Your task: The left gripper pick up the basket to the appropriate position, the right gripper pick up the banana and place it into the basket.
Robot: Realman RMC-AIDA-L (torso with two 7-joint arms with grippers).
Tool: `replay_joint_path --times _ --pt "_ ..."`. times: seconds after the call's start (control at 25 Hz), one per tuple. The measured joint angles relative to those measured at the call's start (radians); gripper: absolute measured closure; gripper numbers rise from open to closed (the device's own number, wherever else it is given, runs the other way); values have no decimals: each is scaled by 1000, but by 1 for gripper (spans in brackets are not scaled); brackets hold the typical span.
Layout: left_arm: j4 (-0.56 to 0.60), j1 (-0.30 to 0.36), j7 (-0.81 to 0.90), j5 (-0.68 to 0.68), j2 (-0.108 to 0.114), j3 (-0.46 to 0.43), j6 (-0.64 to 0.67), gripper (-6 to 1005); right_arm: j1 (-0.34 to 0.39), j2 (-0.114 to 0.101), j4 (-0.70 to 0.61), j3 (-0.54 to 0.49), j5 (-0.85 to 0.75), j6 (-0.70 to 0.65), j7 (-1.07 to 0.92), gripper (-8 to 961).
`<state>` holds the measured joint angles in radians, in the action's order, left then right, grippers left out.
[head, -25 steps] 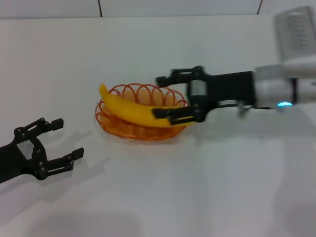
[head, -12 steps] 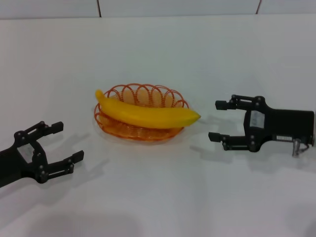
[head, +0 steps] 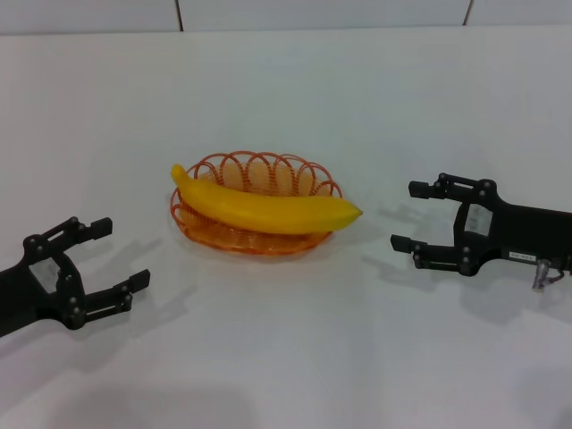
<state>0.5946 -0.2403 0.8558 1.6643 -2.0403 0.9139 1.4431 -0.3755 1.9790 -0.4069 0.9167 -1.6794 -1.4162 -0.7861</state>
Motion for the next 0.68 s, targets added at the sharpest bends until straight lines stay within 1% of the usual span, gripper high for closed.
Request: replay_joint_path --times 0.28,0.68 --pt "0 -3 -2 0 -1 0 0 121 -8 -3 27 -1 3 17 -6 165" --pt "1 -5 -2 0 -3 0 0 121 -8 -3 28 -4 6 17 -8 165"
